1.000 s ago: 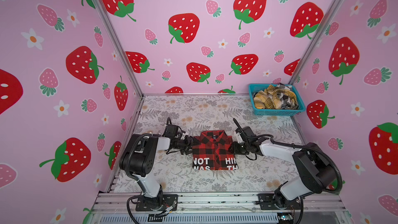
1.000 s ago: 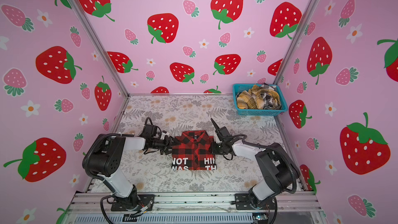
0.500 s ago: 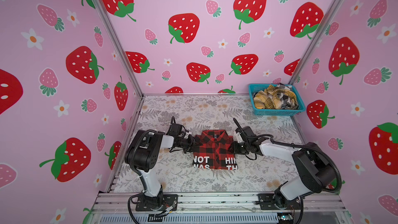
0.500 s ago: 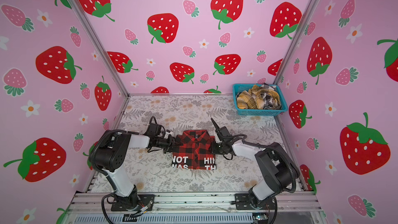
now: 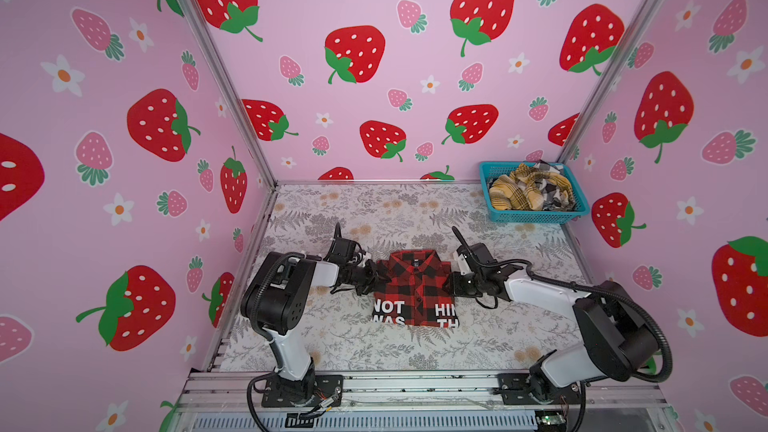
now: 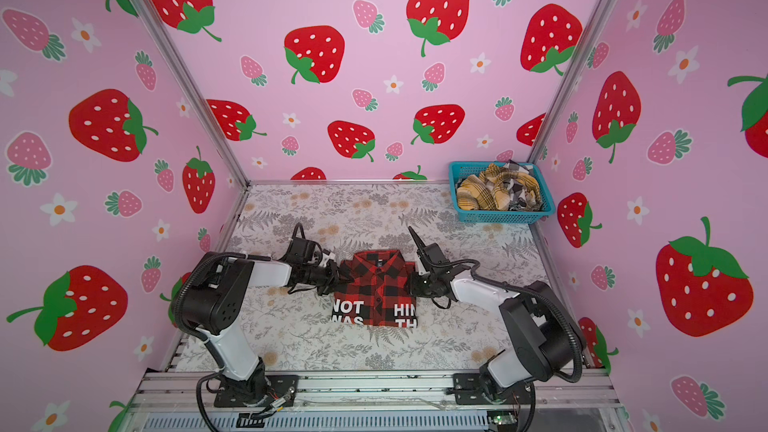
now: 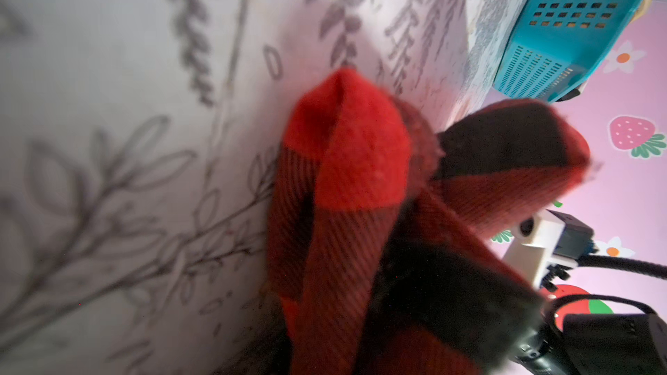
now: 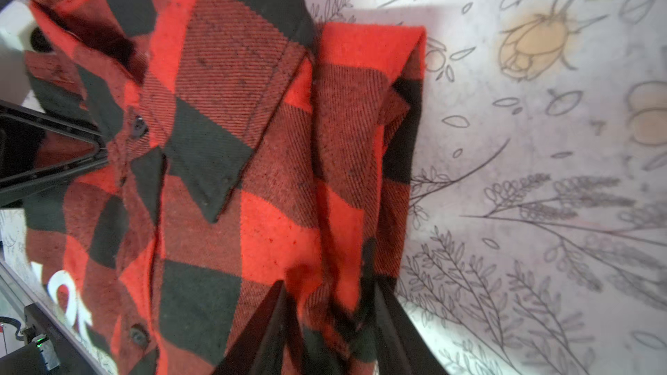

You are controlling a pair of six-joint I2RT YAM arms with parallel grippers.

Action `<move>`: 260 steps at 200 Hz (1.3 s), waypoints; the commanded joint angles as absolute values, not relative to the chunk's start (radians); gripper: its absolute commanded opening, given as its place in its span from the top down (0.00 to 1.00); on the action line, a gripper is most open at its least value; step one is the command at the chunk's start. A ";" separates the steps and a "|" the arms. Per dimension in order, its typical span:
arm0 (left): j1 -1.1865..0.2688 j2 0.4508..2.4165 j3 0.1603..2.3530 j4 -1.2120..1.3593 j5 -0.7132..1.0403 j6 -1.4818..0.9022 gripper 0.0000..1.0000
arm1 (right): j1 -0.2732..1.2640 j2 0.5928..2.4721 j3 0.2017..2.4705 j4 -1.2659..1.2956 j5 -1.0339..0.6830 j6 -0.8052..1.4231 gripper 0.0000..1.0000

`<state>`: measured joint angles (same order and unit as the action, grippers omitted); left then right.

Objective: Fold and stack the long sleeve shirts

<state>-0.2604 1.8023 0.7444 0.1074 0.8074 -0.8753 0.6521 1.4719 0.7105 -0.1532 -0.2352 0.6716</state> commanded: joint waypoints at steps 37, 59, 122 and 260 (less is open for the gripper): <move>-0.278 1.784 0.742 -0.023 0.663 -0.863 0.85 | 0.810 1.392 0.821 -0.262 -0.184 0.685 0.60; -0.289 1.795 0.738 -0.008 0.659 -0.879 0.86 | 0.914 1.436 0.875 -0.261 -0.190 0.690 0.63; -0.300 1.795 0.741 0.006 0.663 -0.903 0.86 | 1.072 1.606 0.992 -0.156 -0.266 0.711 0.72; -0.300 1.773 0.750 -0.031 0.666 -0.880 0.78 | 1.014 1.568 0.985 -0.294 -0.137 0.709 0.74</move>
<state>-0.2920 1.7714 0.7490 0.0738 0.7425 -0.8948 1.0603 1.6634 0.9756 -0.2344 -0.2001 0.7406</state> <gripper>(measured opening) 0.213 0.252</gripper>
